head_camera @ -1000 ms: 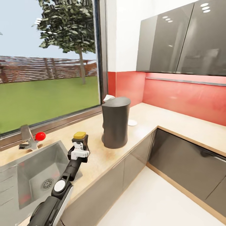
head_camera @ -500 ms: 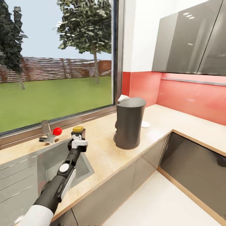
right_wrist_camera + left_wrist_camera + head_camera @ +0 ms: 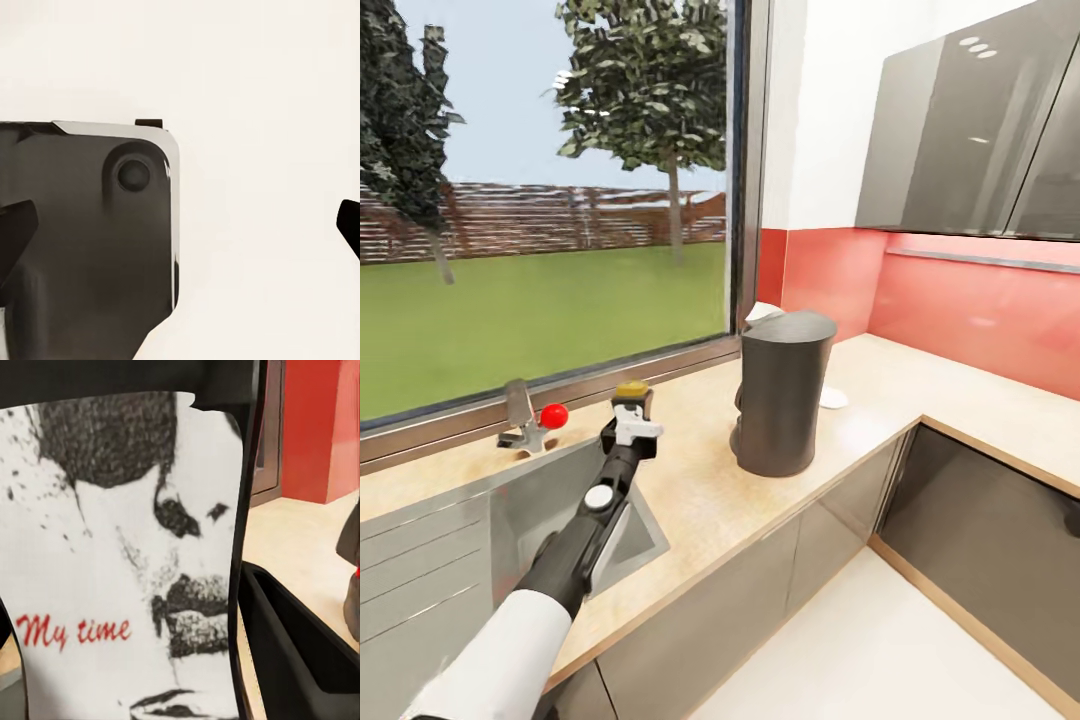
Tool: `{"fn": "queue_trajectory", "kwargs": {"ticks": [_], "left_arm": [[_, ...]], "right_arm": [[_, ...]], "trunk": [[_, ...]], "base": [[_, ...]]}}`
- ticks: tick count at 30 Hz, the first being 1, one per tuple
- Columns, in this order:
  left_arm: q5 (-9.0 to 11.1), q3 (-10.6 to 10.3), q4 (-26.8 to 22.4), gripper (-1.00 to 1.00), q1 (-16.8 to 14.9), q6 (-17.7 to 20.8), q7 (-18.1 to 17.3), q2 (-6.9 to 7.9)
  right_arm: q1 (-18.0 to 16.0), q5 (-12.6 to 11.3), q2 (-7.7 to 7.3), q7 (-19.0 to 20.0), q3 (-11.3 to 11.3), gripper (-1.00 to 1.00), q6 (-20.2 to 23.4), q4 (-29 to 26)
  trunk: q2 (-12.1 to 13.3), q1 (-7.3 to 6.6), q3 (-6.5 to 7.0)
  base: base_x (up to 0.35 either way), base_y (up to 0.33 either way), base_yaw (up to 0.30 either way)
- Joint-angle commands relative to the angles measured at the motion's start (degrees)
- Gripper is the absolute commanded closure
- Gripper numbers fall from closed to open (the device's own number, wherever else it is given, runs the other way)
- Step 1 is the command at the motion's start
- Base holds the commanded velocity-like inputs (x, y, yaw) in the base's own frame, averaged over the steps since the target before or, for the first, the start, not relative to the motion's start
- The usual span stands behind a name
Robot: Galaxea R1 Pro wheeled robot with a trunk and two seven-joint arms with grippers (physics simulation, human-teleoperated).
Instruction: Set up a coffee station on the kitchen countertop: keep the coffee maker on the countertop, move the bottle of coffee from the kitchen shelf to the counter next to the coffee maker, place a paper coffee filter on top of the coffee maker, put the saucer next to the coffee maker with the coffee cup on the saucer, and place the electric kettle next to the coffee maker.
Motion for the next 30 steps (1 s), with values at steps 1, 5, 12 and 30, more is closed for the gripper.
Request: {"fn": "queue_trajectory", "kwargs": {"ticks": [1,5,12,30], "left_arm": [[-0.8,-0.1,0.5,1.0,-0.6,0.0,0.5,-0.07],[-1.8,0.1,3.7,1.0,-4.0,0.1,0.6,-0.48],[-2.0,0.2,4.0,1.0,-3.8,-0.6,0.6,-0.39],[-1.5,0.2,5.1,1.0,-3.8,-0.9,0.6,-0.44]], "right_arm": [[0.0,0.4,0.03,0.0,-0.4,-1.0,-0.2,0.0],[0.0,0.5,-0.03,0.0,-0.4,-1.0,-0.2,0.0],[0.0,0.5,-0.04,0.0,-0.5,-1.0,-0.9,0.0],[0.0,0.5,-0.04,0.0,-0.6,-1.0,-1.1,0.1]], "trunk": [[-0.1,0.03,-0.13],[-0.1,0.03,-0.13],[-0.1,0.03,-0.13],[-0.1,0.03,-0.13]], "base": [[0.0,0.0,0.001],[0.0,0.0,0.0],[0.0,0.0,0.0],[0.236,-0.08,0.0]]}}
